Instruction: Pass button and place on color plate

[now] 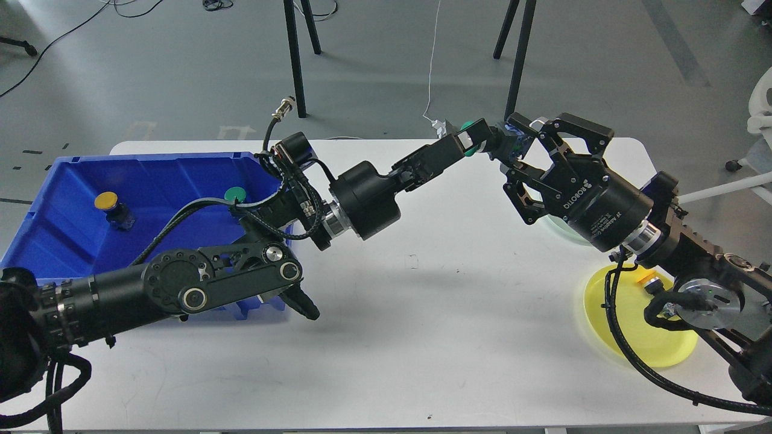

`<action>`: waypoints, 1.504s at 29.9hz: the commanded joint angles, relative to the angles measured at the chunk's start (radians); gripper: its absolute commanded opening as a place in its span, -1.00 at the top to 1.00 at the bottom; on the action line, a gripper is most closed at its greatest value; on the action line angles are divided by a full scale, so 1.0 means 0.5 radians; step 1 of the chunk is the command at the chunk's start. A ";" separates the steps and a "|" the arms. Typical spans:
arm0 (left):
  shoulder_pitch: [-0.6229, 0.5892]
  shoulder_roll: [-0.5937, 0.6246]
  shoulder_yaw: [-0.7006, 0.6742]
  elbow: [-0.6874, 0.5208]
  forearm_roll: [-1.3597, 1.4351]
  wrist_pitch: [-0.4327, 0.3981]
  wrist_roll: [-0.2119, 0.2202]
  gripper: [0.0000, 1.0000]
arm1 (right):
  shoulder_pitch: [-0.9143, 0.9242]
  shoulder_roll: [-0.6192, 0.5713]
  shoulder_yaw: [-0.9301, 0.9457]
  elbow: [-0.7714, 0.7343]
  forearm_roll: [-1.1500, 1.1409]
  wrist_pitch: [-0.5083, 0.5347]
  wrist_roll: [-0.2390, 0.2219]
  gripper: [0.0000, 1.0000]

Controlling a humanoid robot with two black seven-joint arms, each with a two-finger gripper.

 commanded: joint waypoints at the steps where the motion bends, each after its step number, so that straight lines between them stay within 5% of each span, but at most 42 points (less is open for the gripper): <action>1: -0.001 0.000 -0.003 0.003 -0.015 -0.003 -0.002 -0.41 | -0.016 -0.001 0.027 -0.003 0.001 0.000 0.003 0.87; 10: 0.002 -0.003 -0.006 0.000 -0.028 -0.006 -0.002 -0.54 | -0.246 -0.096 0.340 -0.180 0.004 0.000 0.031 0.88; 18: 0.002 -0.003 -0.006 0.000 -0.028 -0.013 -0.002 -0.56 | -0.228 -0.068 0.368 -0.861 0.001 0.000 0.000 0.89; 28: -0.001 -0.006 -0.006 -0.003 -0.031 -0.013 -0.002 -0.58 | -0.029 0.116 0.203 -1.325 -0.005 -0.553 -0.110 0.89; 37: 0.005 -0.003 -0.006 -0.003 -0.031 -0.013 -0.002 -0.58 | 0.349 0.324 -0.316 -1.650 -0.021 -0.931 -0.104 0.89; 45: 0.008 -0.003 -0.009 -0.003 -0.031 -0.013 -0.002 -0.59 | 0.490 0.481 -0.473 -1.874 -0.021 -1.020 -0.129 0.87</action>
